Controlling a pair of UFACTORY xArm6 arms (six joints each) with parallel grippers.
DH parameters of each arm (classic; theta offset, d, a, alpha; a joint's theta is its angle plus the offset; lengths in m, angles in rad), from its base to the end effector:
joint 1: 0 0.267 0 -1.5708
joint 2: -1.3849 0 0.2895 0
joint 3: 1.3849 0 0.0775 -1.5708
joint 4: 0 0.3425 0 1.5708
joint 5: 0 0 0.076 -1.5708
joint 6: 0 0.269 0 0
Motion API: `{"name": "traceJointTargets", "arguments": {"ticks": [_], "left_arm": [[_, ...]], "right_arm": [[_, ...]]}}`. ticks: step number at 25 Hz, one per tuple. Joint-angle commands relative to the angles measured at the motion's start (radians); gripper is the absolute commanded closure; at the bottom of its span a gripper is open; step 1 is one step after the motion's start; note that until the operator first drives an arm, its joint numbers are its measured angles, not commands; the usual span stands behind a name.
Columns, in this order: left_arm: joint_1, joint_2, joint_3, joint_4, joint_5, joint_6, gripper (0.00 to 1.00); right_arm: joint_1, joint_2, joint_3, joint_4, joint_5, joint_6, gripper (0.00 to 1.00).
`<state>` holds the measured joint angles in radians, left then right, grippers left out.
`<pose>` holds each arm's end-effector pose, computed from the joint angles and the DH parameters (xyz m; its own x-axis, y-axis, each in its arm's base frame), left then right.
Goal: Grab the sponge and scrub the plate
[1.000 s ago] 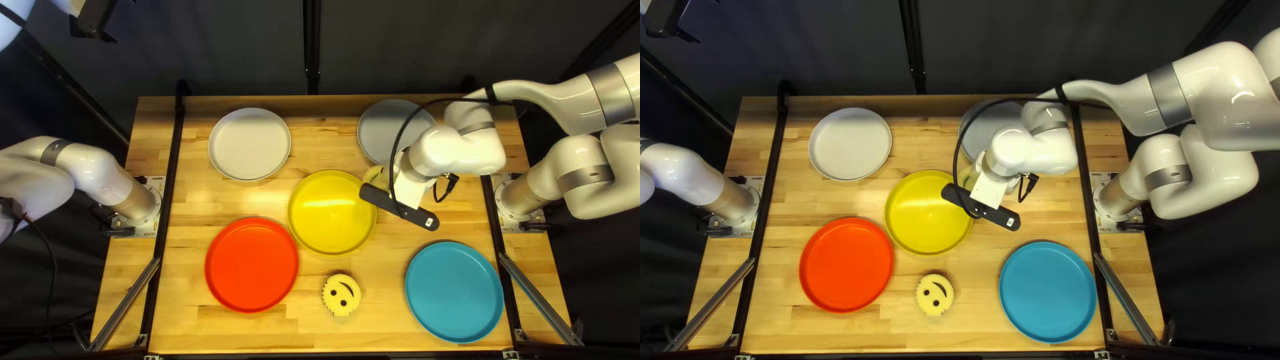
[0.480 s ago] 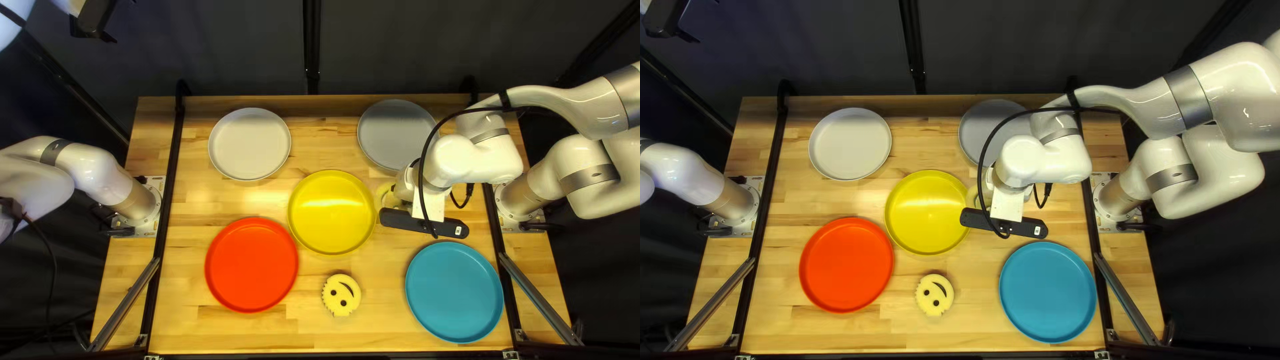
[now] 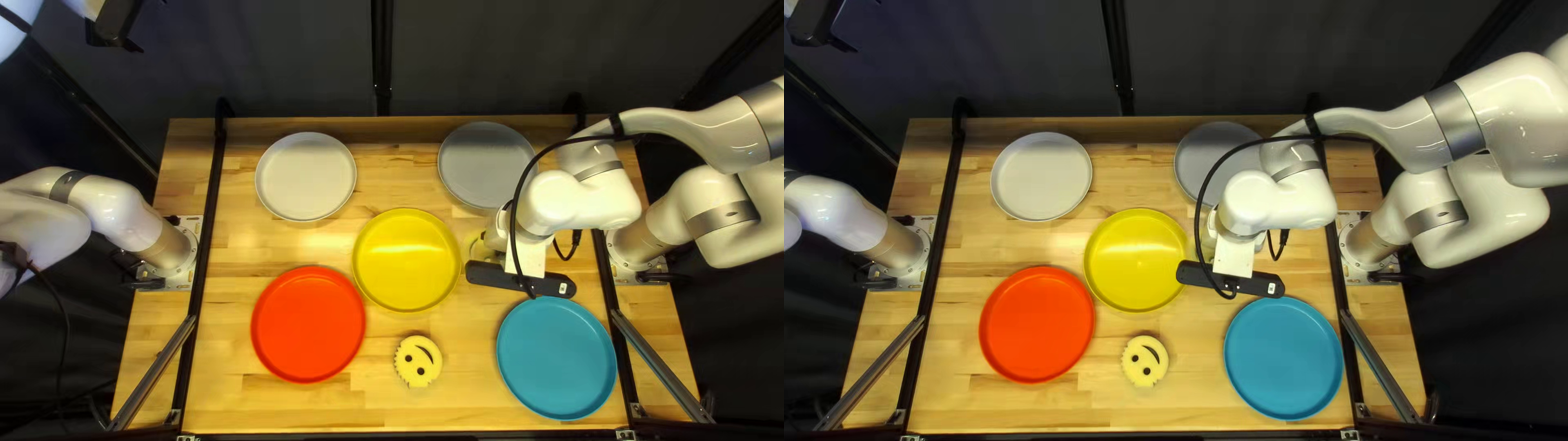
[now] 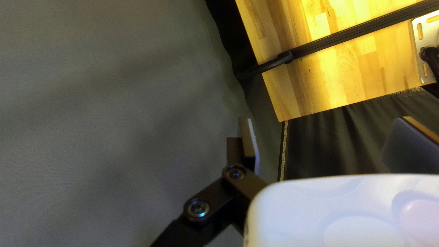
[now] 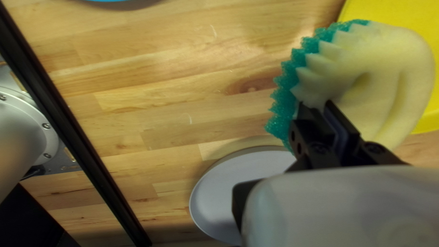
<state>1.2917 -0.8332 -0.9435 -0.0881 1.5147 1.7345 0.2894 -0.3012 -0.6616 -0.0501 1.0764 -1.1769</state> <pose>0.1016 0.2702 0.4047 0.8973 -0.4394 0.0428 -0.4131 -0.8699 -0.2694 0.3261 0.0866 0.1469 0.0742 0.9939 -0.0817 0.9927 -0.0815 -0.0893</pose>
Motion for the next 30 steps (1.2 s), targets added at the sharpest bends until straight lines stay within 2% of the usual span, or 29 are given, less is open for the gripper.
{"name": "traceJointTargets", "arguments": {"ticks": [1, 5, 10, 21, 24, 30], "left_arm": [[0.000, 0.000, 0.000, 0.000, 0.000, 0.000, 0.00], [0.000, 0.000, 0.000, 0.000, 0.000, 0.000, 0.00], [0.000, 0.000, 0.000, 0.000, 0.000, 0.000, 0.00], [0.000, 0.000, 0.000, 0.000, 0.000, 0.000, 0.00], [0.000, 0.000, 0.000, 0.000, 0.000, 0.000, 0.00], [0.000, 0.000, 0.000, 0.000, 0.000, 0.000, 0.00]], "right_arm": [[0.071, 0.039, -0.018, 0.038, 0.028, 0.031, 1.00], [0.140, 0.046, 0.005, 0.072, 0.023, 0.098, 1.00], [0.185, 0.042, 0.053, 0.098, -0.020, 0.150, 1.00], [0.194, 0.033, 0.052, 0.088, -0.008, 0.167, 1.00], [0.197, 0.056, 0.045, 0.081, -0.008, 0.212, 1.00], [0.240, 0.011, 0.076, 0.107, 0.004, 0.360, 1.00]]}}
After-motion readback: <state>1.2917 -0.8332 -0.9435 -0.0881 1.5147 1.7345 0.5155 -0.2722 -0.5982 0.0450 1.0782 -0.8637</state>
